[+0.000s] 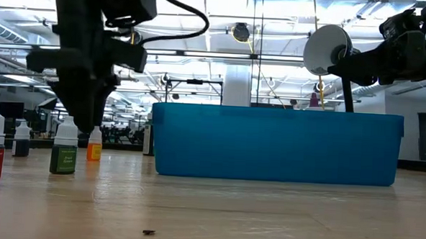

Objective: Pick & Place food coloring
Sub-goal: Put the top small orange food coloring bottle into the blue bin

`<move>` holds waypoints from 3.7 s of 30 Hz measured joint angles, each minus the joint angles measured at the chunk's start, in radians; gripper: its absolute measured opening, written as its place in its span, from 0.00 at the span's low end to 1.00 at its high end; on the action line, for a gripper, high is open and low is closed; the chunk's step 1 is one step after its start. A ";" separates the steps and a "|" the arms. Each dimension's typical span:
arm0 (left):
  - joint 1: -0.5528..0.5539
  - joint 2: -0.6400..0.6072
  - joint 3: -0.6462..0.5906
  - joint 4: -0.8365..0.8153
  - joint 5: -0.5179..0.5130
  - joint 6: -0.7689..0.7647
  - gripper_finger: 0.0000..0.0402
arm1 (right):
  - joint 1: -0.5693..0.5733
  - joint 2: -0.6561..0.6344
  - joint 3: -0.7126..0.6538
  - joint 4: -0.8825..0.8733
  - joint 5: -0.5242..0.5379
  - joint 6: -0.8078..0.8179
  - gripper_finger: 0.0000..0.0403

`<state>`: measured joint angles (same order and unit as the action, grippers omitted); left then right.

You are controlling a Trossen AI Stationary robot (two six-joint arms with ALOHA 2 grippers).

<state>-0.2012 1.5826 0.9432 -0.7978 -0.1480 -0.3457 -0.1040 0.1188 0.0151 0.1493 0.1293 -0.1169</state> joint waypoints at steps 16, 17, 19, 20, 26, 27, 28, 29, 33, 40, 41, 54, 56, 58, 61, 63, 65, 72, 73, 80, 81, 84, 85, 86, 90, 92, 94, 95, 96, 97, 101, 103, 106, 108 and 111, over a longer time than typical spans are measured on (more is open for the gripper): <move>0.054 0.000 -0.076 0.127 0.027 -0.006 0.44 | 0.000 0.000 0.000 0.000 0.000 0.000 0.69; 0.056 0.000 -0.075 0.128 0.027 -0.006 0.44 | 0.000 0.000 0.000 0.000 0.000 0.000 0.69; 0.057 0.000 -0.075 0.131 0.027 -0.007 0.44 | 0.000 0.000 0.000 0.000 0.000 0.000 0.69; 0.057 0.000 -0.075 0.134 0.027 -0.007 0.44 | 0.000 0.000 0.000 0.000 0.000 0.000 0.69; 0.057 0.000 -0.075 0.148 0.061 -0.006 0.44 | 0.000 0.000 0.000 0.000 0.000 0.000 0.69; 0.057 0.000 -0.075 0.147 0.067 -0.009 0.44 | 0.000 0.000 0.000 0.000 0.000 0.000 0.69; 0.057 0.000 -0.075 0.146 0.069 -0.015 0.44 | 0.000 0.000 0.000 0.000 0.000 0.000 0.69; 0.057 0.000 -0.075 0.146 0.070 -0.018 0.44 | 0.000 0.000 0.000 0.000 0.000 0.000 0.69; 0.057 0.000 -0.075 0.146 0.070 -0.022 0.43 | 0.000 0.000 0.000 0.000 0.000 0.000 0.69; 0.057 0.000 -0.075 0.146 0.069 -0.022 0.43 | 0.000 0.000 0.000 0.000 0.000 0.000 0.69; 0.057 0.000 -0.075 0.146 0.069 -0.022 0.42 | 0.000 0.000 0.000 0.000 0.000 0.000 0.69; 0.057 0.001 -0.067 0.143 0.071 -0.026 0.15 | 0.000 0.000 0.000 0.000 0.000 0.000 0.69; 0.057 0.003 -0.036 0.125 0.089 -0.023 0.15 | 0.000 0.000 0.000 0.000 0.000 0.000 0.69; 0.055 0.003 0.029 0.088 0.101 -0.001 0.15 | 0.000 0.000 0.000 0.000 0.000 0.000 0.69; 0.047 0.003 0.170 -0.034 0.086 0.047 0.15 | 0.000 0.000 0.000 0.000 0.000 0.000 0.69; 0.041 0.002 0.278 -0.106 0.051 0.087 0.15 | 0.000 0.000 0.000 0.000 0.000 0.000 0.69; 0.041 0.002 0.390 -0.153 0.010 0.136 0.15 | 0.000 0.000 0.000 0.000 0.000 0.000 0.69; 0.044 0.110 0.728 -0.263 -0.098 0.284 0.15 | 0.000 0.000 0.000 -0.001 0.000 0.000 0.69; 0.044 0.137 0.762 -0.268 -0.095 0.301 0.15 | 0.000 0.000 0.000 0.000 0.000 0.000 0.69; 0.025 0.368 0.818 -0.333 -0.061 0.415 0.15 | 0.000 0.008 0.000 -0.001 0.000 0.000 0.69; 0.024 0.394 0.811 -0.334 -0.057 0.415 0.15 | 0.000 0.009 0.000 0.000 0.000 0.000 0.69; 0.033 0.459 0.786 -0.296 -0.024 0.415 0.15 | 0.000 0.011 0.000 0.001 0.000 0.000 0.69; 0.037 0.477 0.777 -0.272 -0.006 0.418 0.15 | 0.000 0.011 0.000 0.001 0.000 0.000 0.69; 0.040 0.489 0.766 -0.247 0.008 0.419 0.15 | 0.000 0.011 0.000 0.001 0.000 0.000 0.69; 0.057 0.509 0.727 -0.166 0.041 0.424 0.15 | 0.000 0.011 0.000 0.000 0.000 0.000 0.69; 0.065 0.509 0.701 -0.121 0.044 0.424 0.15 | 0.000 0.011 0.000 0.000 0.000 0.000 0.69; 0.074 0.509 0.673 -0.083 0.052 0.419 0.15 | 0.000 0.011 0.000 0.002 0.000 0.000 0.69; 0.078 0.510 0.663 -0.075 0.057 0.418 0.15 | 0.000 0.011 0.000 0.002 0.000 0.000 0.69; 0.081 0.510 0.655 -0.065 0.066 0.415 0.15 | 0.000 0.011 0.000 0.001 0.000 0.000 0.69; 0.084 0.509 0.645 -0.051 0.074 0.415 0.15 | 0.000 0.011 0.000 0.001 0.000 0.000 0.69; 0.089 0.505 0.597 0.043 0.118 0.419 0.15 | 0.000 0.011 0.000 0.001 0.000 0.000 0.69; 0.089 0.505 0.597 0.048 0.131 0.416 0.15 | 0.000 0.011 0.000 0.001 0.000 0.000 0.69; 0.089 0.505 0.597 0.047 0.141 0.409 0.16 | 0.000 0.011 0.000 0.001 0.000 0.000 0.69; 0.089 0.505 0.597 0.044 0.145 0.395 0.22 | 0.000 0.011 0.000 0.001 0.000 0.000 0.69; 0.089 0.500 0.595 0.038 0.149 0.385 0.33 | 0.000 0.011 0.000 0.001 0.000 0.000 0.69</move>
<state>-0.1123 2.0823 1.5387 -0.7597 0.0006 0.0391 -0.1039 0.1295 0.0151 0.1501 0.1292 -0.1169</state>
